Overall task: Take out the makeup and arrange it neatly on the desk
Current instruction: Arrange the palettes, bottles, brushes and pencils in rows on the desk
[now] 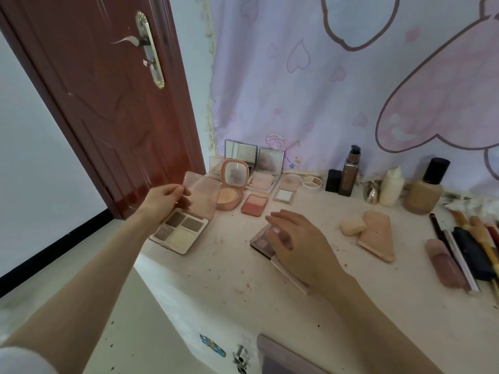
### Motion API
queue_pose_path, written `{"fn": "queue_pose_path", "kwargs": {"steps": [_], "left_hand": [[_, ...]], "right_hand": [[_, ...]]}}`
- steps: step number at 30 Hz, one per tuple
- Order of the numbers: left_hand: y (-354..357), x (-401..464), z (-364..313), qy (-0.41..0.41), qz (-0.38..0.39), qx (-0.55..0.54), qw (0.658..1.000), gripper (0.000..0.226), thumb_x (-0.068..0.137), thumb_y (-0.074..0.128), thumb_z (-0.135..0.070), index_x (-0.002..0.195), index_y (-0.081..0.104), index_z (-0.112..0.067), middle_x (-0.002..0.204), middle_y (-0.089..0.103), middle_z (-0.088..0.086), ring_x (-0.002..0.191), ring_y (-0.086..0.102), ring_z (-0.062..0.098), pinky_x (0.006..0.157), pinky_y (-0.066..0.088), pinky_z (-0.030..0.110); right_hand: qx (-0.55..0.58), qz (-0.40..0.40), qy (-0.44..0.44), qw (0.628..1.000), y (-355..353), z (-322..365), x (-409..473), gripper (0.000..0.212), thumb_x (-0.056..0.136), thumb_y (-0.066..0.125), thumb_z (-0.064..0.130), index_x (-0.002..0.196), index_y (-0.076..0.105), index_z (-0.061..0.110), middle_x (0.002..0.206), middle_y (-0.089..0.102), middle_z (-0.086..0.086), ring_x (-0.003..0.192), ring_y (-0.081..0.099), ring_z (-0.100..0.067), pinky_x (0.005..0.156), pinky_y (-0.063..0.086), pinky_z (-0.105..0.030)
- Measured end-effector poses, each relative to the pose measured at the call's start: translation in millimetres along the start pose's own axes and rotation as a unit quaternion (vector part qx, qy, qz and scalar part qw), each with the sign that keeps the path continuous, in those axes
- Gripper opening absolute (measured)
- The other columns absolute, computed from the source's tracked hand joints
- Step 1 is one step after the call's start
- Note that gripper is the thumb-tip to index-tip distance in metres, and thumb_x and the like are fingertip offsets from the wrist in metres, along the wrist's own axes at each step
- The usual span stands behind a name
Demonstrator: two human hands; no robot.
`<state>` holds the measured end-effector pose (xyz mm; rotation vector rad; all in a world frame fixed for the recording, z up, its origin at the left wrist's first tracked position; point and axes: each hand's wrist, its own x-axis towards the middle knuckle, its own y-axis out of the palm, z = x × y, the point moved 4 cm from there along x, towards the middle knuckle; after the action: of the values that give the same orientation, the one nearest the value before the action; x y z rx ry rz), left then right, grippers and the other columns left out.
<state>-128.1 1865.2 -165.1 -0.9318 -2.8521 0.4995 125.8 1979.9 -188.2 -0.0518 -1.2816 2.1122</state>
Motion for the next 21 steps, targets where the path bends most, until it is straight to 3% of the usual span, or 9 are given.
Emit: {"fn": "queue_pose_path", "kwargs": {"steps": [4,9,13,16,18,19,21], "left_hand": [[-5.1,19.6,12.5,-0.006,0.007,0.039,0.999,0.028,0.098,0.040,-0.008,0.077,0.059,-0.008,0.069,0.059,0.013,0.043,0.058,0.001,0.046,0.046,0.012],[-4.6,44.6,20.4,0.004,-0.019,0.083,0.996,0.028,0.097,0.043,-0.010,0.077,0.062,-0.011,0.067,0.061,0.009,0.046,0.058,0.001,0.056,0.045,0.017],[-6.9,59.7,23.4,-0.001,-0.052,0.107,0.993,0.017,0.092,0.051,-0.011,0.092,0.068,-0.008,0.073,0.061,0.008,0.066,0.056,0.018,0.073,0.051,0.032],[-9.5,54.9,21.7,0.004,-0.078,0.180,0.980,0.020,0.089,0.050,-0.022,0.089,0.069,-0.015,0.079,0.064,0.006,0.082,0.058,0.024,0.075,0.047,0.032],[-8.2,44.0,22.9,0.002,-0.065,0.264,0.962,0.039,0.089,0.051,-0.042,0.115,0.060,-0.014,0.109,0.063,0.009,0.104,0.055,0.027,0.085,0.042,0.034],[-7.6,36.7,27.8,-0.003,-0.052,0.302,0.952,0.061,0.086,0.053,-0.052,0.132,0.046,-0.012,0.126,0.054,0.012,0.117,0.048,0.030,0.095,0.038,0.037],[-6.2,16.6,38.2,-0.011,-0.039,0.351,0.935,0.093,0.076,0.058,-0.062,0.146,0.021,-0.014,0.143,0.035,0.016,0.133,0.029,0.035,0.106,0.027,0.043]], "right_hand": [[-0.114,0.111,0.001,0.987,17.2,-1.3,-2.5,0.057,0.090,0.031,0.061,0.141,0.034,0.037,0.154,0.023,0.009,0.143,0.015,-0.013,0.116,0.011,-0.034],[-0.130,0.117,0.007,0.985,19.6,-2.8,-2.6,0.061,0.088,0.030,0.066,0.142,0.030,0.040,0.155,0.019,0.011,0.142,0.014,-0.012,0.115,0.011,-0.033],[-0.130,0.123,0.014,0.984,20.7,-4.8,-1.3,0.059,0.088,0.031,0.065,0.142,0.029,0.041,0.155,0.019,0.013,0.142,0.015,-0.012,0.114,0.017,-0.034],[-0.130,0.122,0.014,0.984,20.9,-5.7,-0.2,0.058,0.088,0.031,0.065,0.141,0.029,0.042,0.154,0.020,0.014,0.141,0.016,-0.012,0.113,0.021,-0.034],[-0.133,0.124,0.015,0.983,21.2,-6.5,0.1,0.058,0.088,0.031,0.065,0.141,0.028,0.043,0.154,0.020,0.015,0.140,0.017,-0.011,0.112,0.022,-0.034],[-0.134,0.124,0.015,0.983,21.4,-6.6,0.1,0.058,0.088,0.031,0.065,0.141,0.028,0.043,0.154,0.020,0.015,0.140,0.017,-0.012,0.112,0.022,-0.034],[-0.136,0.123,0.013,0.983,21.2,-6.4,0.2,0.058,0.088,0.032,0.065,0.141,0.028,0.042,0.154,0.020,0.014,0.140,0.017,-0.012,0.112,0.023,-0.034]]}}
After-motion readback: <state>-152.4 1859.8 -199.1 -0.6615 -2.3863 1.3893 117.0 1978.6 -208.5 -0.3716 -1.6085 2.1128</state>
